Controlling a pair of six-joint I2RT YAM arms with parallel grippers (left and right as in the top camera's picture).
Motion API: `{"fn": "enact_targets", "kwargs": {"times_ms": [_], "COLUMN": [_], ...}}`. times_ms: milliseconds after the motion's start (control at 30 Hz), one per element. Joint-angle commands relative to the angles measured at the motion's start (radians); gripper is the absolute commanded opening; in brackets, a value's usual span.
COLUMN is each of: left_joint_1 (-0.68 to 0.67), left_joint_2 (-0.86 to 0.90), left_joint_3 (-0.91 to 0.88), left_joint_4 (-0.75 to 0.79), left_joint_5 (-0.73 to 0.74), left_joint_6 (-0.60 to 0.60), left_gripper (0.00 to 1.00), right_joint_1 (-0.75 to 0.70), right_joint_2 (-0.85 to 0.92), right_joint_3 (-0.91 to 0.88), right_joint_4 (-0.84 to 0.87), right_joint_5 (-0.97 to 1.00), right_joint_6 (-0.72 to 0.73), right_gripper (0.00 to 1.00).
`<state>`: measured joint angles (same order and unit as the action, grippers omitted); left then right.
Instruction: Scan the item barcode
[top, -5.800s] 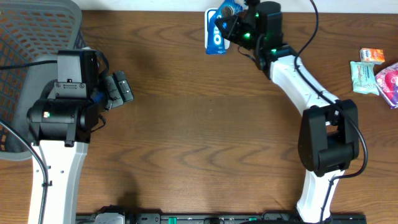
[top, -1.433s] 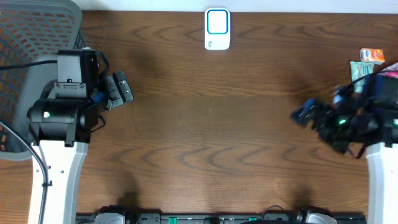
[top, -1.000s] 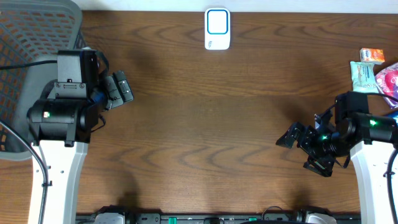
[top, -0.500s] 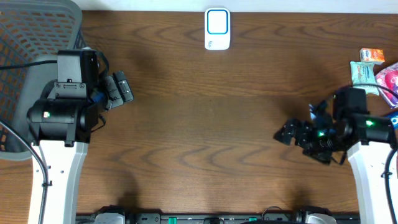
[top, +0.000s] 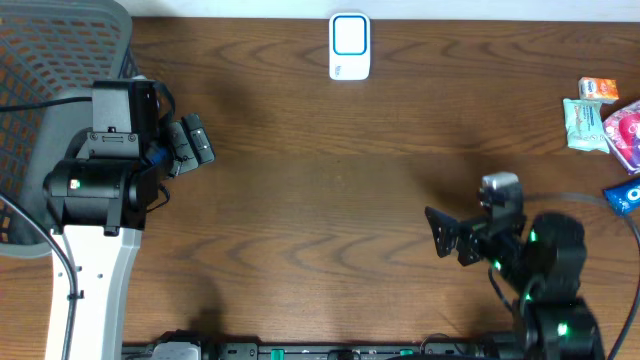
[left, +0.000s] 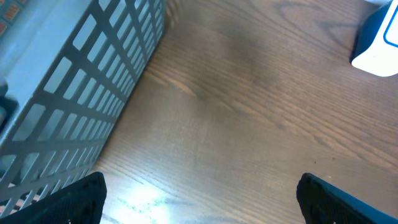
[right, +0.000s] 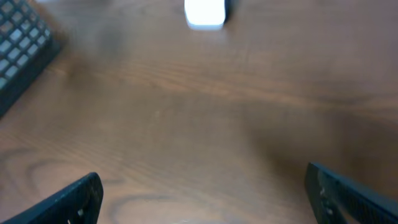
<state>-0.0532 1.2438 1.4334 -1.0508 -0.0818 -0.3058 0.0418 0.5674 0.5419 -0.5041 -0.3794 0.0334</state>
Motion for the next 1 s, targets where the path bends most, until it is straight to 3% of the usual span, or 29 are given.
{"fn": "enact_targets", "kwargs": {"times_ms": [0,200,433,633,800,967], "left_joint_1": [0.003,0.003,0.003,0.003,0.003,0.003], "left_joint_2": [0.002,0.002,0.002,0.002,0.002,0.002], "left_joint_3": [0.011,0.011,0.011,0.011,0.011,0.011], "left_joint_4": [-0.004,-0.004,-0.004,-0.004,-0.004,-0.004], "left_joint_5": [-0.009,-0.009,-0.009,-0.009,-0.009,-0.009], "left_joint_6": [0.013,0.013,0.013,0.013,0.013,0.013], "left_gripper": [0.98,0.98,0.98,0.98,0.98,0.98], "right_joint_1": [0.006,0.005,0.004,-0.019,-0.048,-0.065], "right_joint_2": [-0.114,-0.295,-0.429,-0.502,-0.523,-0.561], "right_joint_3": [-0.101,-0.299,-0.489,-0.536,-0.536,-0.536], "right_joint_4": [0.078,0.357,0.555,0.566,0.556,0.442], "right_joint_5": [0.080,0.168,0.263,0.323,0.322,0.322], "right_joint_6": [-0.023,-0.023,0.011,0.038,-0.022,-0.034], "right_gripper": [0.99,0.99,0.99,0.99,0.99,0.99]}}
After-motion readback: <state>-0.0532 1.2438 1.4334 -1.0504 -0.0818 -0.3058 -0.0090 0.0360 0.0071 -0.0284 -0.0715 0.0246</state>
